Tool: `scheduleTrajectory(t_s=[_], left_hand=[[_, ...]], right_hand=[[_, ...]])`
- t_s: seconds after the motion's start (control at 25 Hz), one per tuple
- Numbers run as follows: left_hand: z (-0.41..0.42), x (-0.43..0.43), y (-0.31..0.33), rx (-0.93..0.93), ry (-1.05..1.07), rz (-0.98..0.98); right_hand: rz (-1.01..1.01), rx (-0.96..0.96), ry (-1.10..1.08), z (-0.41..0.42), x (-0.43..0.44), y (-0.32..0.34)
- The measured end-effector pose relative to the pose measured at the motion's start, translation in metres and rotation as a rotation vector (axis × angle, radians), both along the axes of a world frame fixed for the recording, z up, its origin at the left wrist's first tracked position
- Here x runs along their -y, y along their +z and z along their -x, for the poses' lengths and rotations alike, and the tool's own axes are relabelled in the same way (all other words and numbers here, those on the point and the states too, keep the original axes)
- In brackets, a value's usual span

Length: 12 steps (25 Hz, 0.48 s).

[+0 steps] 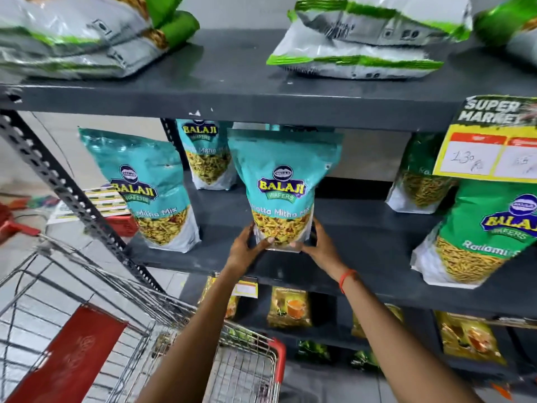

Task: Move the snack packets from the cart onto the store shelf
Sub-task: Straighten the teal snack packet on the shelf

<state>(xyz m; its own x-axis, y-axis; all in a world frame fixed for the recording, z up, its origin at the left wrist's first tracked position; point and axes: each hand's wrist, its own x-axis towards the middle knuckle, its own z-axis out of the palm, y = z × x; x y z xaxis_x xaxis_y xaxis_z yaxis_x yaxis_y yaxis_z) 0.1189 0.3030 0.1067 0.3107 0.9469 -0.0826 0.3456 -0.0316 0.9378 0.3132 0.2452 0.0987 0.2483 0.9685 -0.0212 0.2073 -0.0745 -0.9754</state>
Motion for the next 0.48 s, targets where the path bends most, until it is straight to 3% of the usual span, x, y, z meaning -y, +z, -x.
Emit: scheduleTrajectory(t_s=[0.48], left_hand=[[0.009,0.034,0.003,-0.032,-0.107,-0.027]], right_hand=[[0.049,0.037,0.036,0.012,0.044,0.007]])
